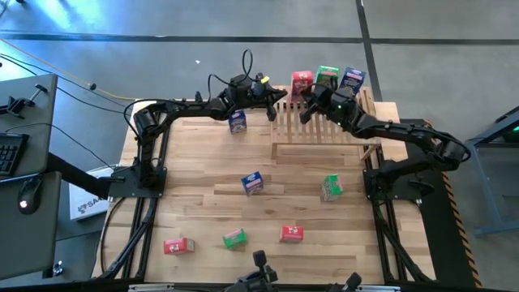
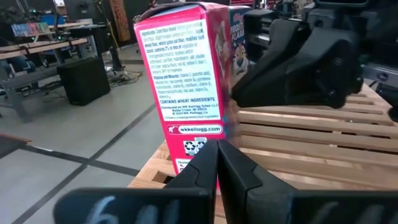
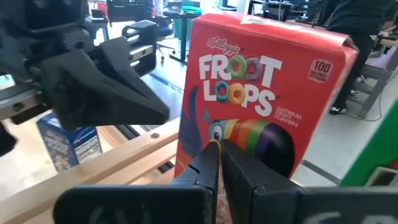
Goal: Stack cereal on shelf
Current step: Put the top left red cereal box on the shelf
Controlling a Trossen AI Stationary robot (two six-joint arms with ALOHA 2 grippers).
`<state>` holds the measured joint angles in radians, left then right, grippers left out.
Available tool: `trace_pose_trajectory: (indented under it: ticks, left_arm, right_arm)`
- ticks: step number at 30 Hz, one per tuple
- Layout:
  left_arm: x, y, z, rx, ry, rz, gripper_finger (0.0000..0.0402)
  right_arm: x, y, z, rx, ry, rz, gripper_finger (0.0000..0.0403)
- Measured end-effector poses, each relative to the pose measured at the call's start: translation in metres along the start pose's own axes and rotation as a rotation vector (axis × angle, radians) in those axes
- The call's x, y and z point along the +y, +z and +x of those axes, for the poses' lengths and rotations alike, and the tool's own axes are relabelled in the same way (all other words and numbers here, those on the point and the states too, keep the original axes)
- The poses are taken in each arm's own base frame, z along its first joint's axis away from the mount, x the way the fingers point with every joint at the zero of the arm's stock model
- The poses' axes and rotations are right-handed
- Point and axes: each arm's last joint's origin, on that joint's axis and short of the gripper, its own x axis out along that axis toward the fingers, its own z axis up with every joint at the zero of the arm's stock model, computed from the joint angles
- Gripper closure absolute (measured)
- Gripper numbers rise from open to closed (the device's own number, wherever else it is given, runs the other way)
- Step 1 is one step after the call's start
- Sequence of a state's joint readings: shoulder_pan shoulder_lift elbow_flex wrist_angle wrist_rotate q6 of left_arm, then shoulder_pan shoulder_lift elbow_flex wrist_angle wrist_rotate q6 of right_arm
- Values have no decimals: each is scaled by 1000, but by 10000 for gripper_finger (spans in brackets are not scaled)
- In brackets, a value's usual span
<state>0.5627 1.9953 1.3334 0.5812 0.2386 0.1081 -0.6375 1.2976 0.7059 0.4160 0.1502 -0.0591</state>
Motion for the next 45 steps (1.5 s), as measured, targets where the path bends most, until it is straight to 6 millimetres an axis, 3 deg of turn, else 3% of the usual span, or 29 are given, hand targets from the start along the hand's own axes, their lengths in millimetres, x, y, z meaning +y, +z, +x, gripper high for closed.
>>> trace_pose_trajectory:
  ticks: [9,27,35,45]
  left_arm:
    - [6,-1,-2,1,14,-2,401]
    - [19,6,-10,14,38,-8,401]
    - [19,6,-10,18,38,-9,401]
    - [19,4,-10,34,36,-11,401]
  right_arm:
    - [8,1,0,-9,116,49,391]
    - [10,-23,23,48,-23,42,391]
    - [10,-25,22,72,-37,41,391]
    - [7,-15,7,97,-51,30,391]
